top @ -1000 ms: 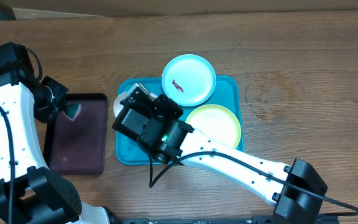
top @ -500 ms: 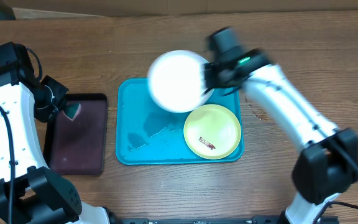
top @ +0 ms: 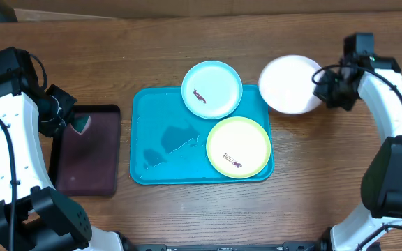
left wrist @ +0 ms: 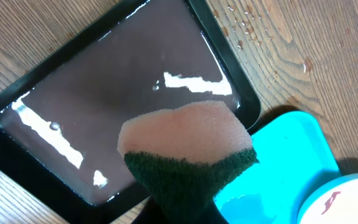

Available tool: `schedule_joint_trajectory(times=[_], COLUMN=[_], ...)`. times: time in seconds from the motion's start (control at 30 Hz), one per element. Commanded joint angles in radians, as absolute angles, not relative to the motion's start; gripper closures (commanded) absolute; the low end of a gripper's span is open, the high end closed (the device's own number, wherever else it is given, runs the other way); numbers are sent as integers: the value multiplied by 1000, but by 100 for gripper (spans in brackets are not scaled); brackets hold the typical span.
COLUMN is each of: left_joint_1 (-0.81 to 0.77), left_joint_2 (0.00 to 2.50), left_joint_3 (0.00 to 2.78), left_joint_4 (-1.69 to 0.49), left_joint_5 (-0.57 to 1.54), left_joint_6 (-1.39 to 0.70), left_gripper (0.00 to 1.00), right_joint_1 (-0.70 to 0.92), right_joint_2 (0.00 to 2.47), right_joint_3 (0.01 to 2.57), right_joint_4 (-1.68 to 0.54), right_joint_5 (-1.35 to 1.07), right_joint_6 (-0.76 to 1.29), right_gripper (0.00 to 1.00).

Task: Clean dirty plates on tray and stack at the side
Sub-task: 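Carry the white plate right and set it on the table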

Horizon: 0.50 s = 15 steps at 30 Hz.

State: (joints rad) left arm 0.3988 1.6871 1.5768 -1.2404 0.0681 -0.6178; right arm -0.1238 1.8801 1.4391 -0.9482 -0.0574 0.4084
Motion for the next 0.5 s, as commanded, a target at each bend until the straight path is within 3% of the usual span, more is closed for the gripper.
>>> schedule_joint_trajectory(times=[0.0,0.27,0.3,0.37,0.4,0.47], left_joint_1=[392,392,392,392,392,392], left_joint_2=[1695,1695,1695,1695,1695,1695], left_joint_3=[1573,1573,1573,1573,1573,1573], left_joint_4=[-1236,-1233,-1233,-1233,-1233,-1233], left_joint_5=[70,70,70,70,70,70], left_joint_6=[-598,-598,-598,-598,-598,-598], left_gripper=[96,96,96,96,96,96], right_joint_1=[-167,-199,-198,-196,-195,-191], right_joint_2=[1843,1846,1846,1846,1846,1846], right_joint_3=[1368,1331,1331,1331,1331,1330], right_joint_4=[-891,-849,-850,-849,-848,-840], right_joint_5=[-6,-5,-10,-41,-65,-131], right_joint_6=[450,449,448,438,438,410], right_gripper=[96,96,89,53,43,39])
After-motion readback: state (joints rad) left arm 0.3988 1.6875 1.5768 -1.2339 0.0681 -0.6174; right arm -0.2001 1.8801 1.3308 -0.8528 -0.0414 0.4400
